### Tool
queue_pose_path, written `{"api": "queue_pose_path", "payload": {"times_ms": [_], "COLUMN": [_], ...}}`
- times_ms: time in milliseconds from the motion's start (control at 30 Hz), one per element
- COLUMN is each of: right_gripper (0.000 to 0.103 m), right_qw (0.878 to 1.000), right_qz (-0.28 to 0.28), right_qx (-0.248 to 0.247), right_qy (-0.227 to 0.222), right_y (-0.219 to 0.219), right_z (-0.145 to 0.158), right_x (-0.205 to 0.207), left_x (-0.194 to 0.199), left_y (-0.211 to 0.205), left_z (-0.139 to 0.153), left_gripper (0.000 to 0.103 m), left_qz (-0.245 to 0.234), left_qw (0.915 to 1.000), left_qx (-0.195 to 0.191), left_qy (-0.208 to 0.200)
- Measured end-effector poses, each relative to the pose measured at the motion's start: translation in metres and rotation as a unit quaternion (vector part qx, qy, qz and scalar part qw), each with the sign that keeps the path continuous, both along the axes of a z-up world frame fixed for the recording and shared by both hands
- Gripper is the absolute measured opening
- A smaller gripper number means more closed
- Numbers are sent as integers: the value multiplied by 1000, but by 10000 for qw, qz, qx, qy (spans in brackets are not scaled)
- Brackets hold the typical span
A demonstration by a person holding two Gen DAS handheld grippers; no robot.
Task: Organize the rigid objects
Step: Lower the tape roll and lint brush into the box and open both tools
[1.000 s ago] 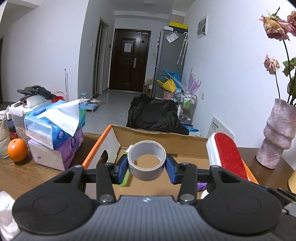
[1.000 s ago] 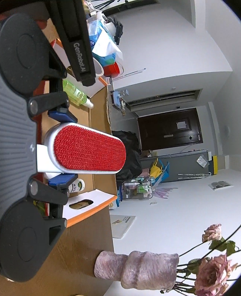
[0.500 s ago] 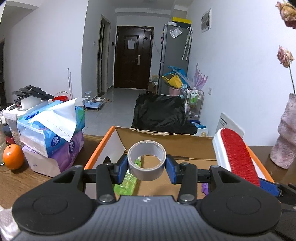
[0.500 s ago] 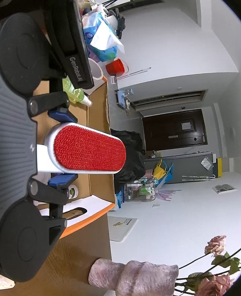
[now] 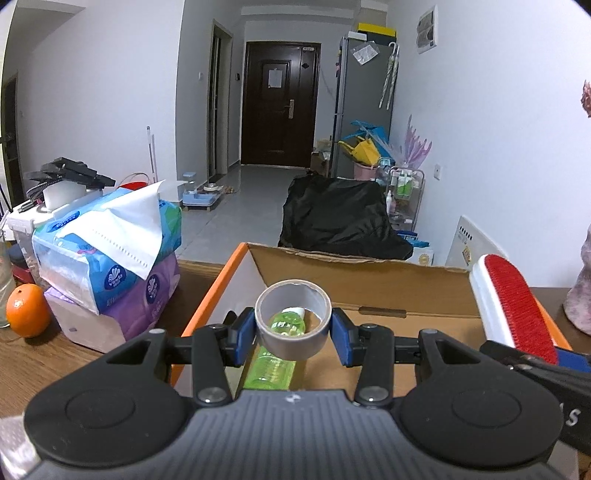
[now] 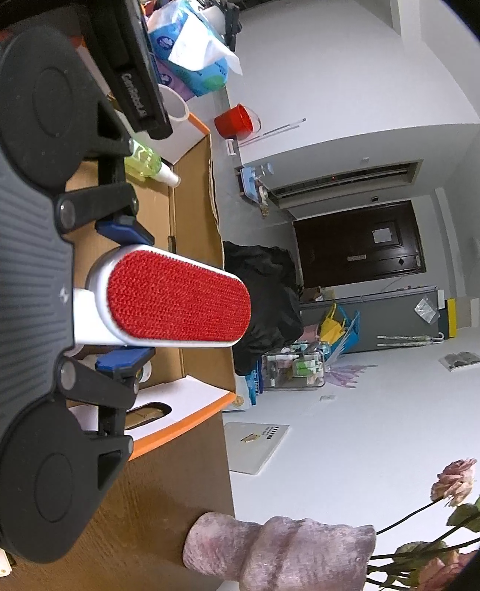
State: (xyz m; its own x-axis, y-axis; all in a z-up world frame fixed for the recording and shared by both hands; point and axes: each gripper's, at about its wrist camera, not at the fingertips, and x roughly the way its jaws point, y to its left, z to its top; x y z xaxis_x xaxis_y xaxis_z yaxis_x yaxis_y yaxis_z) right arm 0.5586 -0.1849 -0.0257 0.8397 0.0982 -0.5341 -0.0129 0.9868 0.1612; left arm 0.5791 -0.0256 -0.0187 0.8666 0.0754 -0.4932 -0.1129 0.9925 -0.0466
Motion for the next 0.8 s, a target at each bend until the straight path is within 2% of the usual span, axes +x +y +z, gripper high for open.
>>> {"api": "queue_pose_path", "payload": {"times_ms": [500,533,567,600,633,667,700,733,800], "right_gripper": [57,58,58,62,74,79,91,97,97], "right_qw": [9999,9999,9998,9998,9998,9999,9998,9996,9992], "right_qz": [-7,-9,-4,-19,-29,-67,-112,-147,-163], "right_qx": [81,97,134,153,142,122,119,129,137], "right_qy": [83,117,155,139,103,18,-101,-214,-329], "right_y": [-6,-6,-7,-9,-10,-11,-14,-16,-18], "right_z": [2,2,3,4,8,14,20,24,30], "right_x": [3,2,2,2,0,-4,-8,-12,-18], "left_x": [6,6,5,4,2,0,-2,-4,-6], "left_y": [2,2,1,2,2,3,3,3,4], "left_z": [-8,-8,-7,-6,-5,-3,-2,0,1], "left_gripper": [45,48,59,70,88,96,97,103,103], "left_qz": [-3,-18,-40,-44,-24,17,40,49,91], "left_qw": [9998,9998,9997,9997,9998,9999,9999,9999,9999], "left_qx": [100,104,91,66,37,36,50,55,17], "left_qy": [179,189,212,233,206,148,105,95,106]}}
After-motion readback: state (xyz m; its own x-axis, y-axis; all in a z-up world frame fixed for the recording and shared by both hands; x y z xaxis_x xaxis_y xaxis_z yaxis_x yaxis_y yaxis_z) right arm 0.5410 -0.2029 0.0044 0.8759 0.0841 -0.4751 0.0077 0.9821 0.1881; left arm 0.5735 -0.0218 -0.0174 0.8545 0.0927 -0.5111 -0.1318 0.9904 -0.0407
